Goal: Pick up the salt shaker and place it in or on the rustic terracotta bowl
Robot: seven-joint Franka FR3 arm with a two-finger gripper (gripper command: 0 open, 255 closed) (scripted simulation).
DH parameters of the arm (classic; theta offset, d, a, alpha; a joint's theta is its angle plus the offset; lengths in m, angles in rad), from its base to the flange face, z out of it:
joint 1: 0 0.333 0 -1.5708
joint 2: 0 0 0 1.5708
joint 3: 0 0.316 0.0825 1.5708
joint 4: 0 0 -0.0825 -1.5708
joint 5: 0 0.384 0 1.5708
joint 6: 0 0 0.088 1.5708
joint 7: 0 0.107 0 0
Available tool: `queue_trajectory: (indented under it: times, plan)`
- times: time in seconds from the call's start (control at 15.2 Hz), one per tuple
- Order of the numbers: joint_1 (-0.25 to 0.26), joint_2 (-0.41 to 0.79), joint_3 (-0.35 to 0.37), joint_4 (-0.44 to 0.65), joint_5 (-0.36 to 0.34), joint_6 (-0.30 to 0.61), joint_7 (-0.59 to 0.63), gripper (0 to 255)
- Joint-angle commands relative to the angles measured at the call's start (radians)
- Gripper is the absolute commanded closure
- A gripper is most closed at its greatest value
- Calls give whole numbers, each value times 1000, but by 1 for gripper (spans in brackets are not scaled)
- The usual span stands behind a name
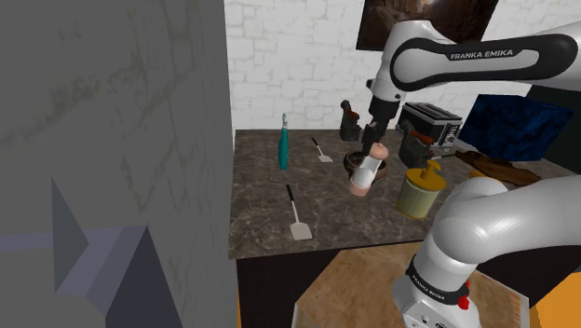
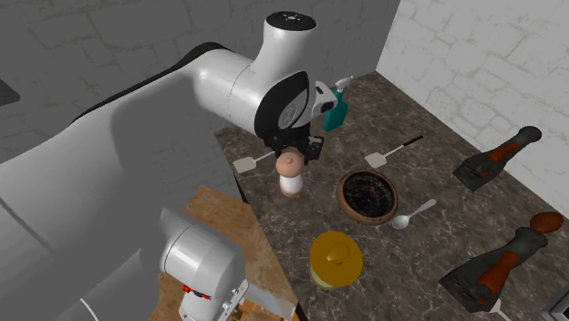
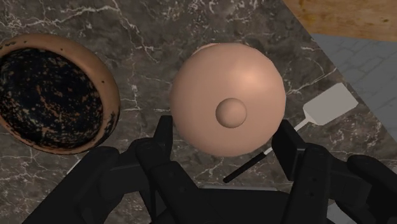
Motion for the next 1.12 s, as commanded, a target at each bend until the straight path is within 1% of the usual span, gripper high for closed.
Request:
queue_trajectory:
  times: [0.0,0.79,1.06]
  plan:
    - [2,-3,6,25,5,-28,1,255]
    - [14,16,28,188,28,-173,-4,255]
    - [9,131,-51,303,-4,-163,-83,255]
